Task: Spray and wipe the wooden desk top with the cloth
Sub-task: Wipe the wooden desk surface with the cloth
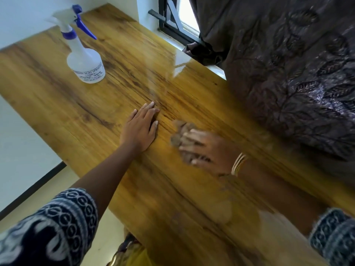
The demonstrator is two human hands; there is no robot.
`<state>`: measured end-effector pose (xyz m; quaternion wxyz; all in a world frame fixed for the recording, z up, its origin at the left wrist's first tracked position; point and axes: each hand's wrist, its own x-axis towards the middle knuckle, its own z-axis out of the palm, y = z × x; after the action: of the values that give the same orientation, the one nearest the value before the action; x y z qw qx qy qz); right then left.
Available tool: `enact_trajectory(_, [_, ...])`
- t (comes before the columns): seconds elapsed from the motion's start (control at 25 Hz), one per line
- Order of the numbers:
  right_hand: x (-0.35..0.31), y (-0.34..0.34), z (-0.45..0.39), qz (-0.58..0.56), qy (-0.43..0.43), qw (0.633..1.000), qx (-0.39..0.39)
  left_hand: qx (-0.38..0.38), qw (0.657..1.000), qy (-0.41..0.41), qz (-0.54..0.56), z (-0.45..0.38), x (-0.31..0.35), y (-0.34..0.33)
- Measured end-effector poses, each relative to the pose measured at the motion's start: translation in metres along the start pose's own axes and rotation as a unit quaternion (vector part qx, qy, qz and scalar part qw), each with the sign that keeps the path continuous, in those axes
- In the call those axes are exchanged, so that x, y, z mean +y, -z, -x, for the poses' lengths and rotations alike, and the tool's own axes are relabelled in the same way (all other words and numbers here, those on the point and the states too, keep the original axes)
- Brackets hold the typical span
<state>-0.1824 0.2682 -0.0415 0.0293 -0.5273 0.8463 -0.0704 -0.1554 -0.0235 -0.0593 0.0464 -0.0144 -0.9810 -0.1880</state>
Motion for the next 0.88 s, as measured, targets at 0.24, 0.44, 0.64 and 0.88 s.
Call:
enact_trajectory(0.24, [0.108, 0.020, 0.004, -0.080, -0.473, 0.864, 0.152, 0.000, 1.000, -0.004, 0.005, -0.002, 0.002, 0.002])
enact_trajectory(0.44, [0.011, -0.002, -0.060, 0.014, -0.425, 0.897, 0.117, -0.013, 0.999, -0.009, 0.034, -0.002, -0.001, 0.003])
enact_trajectory(0.64, [-0.123, -0.029, -0.066, 0.005, -0.153, 0.987, 0.058, -0.086, 0.992, -0.075, 0.049, 0.045, -0.046, 0.036])
enact_trajectory(0.88, [-0.023, -0.006, -0.045, 0.058, -0.183, 0.977, 0.091, -0.022, 1.000, -0.010, -0.016, 0.144, -0.137, 0.073])
